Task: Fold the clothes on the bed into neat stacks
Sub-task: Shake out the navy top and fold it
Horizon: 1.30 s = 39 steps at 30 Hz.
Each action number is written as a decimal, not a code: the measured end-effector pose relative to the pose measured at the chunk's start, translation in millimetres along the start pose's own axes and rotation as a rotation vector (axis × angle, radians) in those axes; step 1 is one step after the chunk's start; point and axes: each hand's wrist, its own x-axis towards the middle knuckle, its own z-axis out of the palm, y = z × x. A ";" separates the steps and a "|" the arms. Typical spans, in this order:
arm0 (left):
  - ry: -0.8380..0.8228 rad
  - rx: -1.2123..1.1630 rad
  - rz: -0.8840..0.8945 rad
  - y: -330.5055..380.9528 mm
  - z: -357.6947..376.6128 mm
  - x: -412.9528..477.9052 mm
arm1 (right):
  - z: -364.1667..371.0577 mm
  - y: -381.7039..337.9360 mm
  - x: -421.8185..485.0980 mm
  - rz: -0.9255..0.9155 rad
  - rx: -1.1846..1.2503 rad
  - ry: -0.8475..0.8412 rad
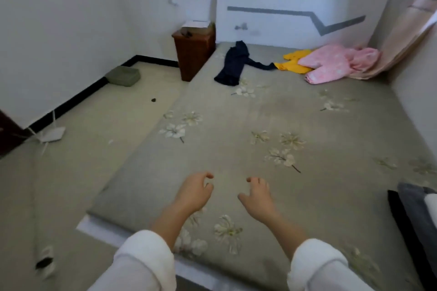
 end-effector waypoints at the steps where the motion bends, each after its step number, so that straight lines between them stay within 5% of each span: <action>1: 0.032 -0.001 -0.020 -19.8 -17.3 -6.4 | 13.1 -22.9 2.8 -0.040 -0.008 -0.023; 11: 0.230 0.092 -0.221 -185.4 -171.4 -9.6 | 126.0 -237.1 59.5 -0.397 -0.115 -0.195; 24: 0.270 0.137 -0.336 -347.4 -345.1 99.2 | 221.2 -468.6 194.5 -0.527 -0.213 -0.246; 39: 0.082 0.288 -0.162 -539.9 -507.9 280.5 | 337.2 -655.7 339.9 -0.231 -0.161 -0.139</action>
